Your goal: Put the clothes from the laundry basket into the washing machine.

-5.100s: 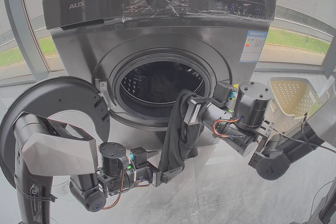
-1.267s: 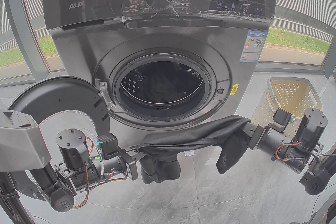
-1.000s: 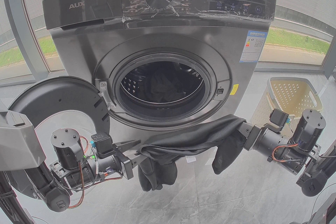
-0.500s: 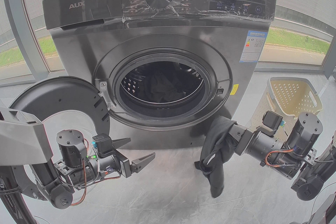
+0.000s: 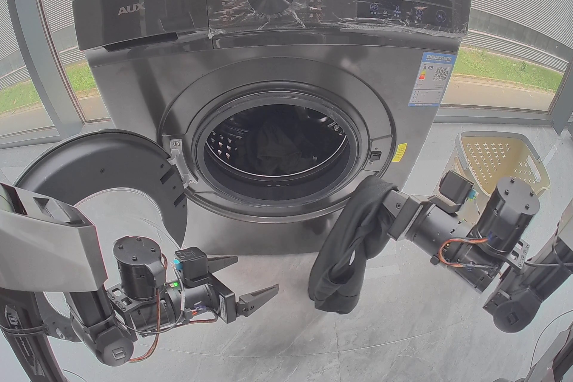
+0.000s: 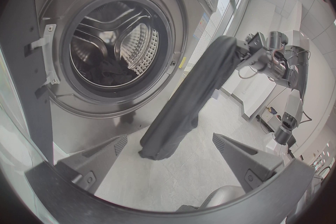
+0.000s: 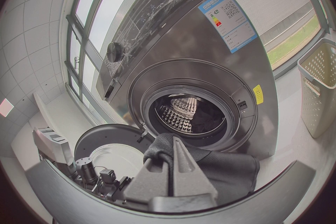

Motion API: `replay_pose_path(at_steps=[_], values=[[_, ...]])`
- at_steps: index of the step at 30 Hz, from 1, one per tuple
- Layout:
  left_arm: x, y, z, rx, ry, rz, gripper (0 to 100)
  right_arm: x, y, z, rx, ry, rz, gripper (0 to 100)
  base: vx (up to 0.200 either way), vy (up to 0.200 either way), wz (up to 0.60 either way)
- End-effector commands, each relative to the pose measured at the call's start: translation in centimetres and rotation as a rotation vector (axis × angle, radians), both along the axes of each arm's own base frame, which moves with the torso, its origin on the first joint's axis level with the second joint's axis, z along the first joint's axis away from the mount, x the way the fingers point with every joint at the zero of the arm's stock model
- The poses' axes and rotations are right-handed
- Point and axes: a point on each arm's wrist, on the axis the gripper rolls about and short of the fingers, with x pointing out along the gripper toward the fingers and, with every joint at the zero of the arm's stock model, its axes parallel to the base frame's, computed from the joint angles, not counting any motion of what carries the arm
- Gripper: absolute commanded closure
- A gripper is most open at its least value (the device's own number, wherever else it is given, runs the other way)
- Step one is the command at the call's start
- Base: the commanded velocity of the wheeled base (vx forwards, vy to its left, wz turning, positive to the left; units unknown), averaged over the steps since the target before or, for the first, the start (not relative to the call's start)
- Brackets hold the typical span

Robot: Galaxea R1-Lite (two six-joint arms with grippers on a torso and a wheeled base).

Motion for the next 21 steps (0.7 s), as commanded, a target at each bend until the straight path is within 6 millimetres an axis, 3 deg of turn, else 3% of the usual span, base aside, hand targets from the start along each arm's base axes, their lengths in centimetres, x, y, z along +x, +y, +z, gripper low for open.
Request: replay_pose_path(at_steps=[1, 7, 21], values=[[0.3, -1.2, -1.2, 0.016, 0.018, -0.033, 0, 3.0, 2.1, -1.6, -0.009, 0.013, -0.027, 100, 0.0, 0.0, 0.0], [0.5, -1.3, -2.1, 0.056, 0.014, -0.047, 0, 4.7, 3.4, -1.5, -0.011, 0.019, -0.031, 100, 0.0, 0.0, 0.0], [3.0, -2.6, -5.7, 0.114, 0.015, -0.048, 0, 4.8, 4.4, 0.1, -0.003, 0.009, -0.01, 100, 0.0, 0.0, 0.0]])
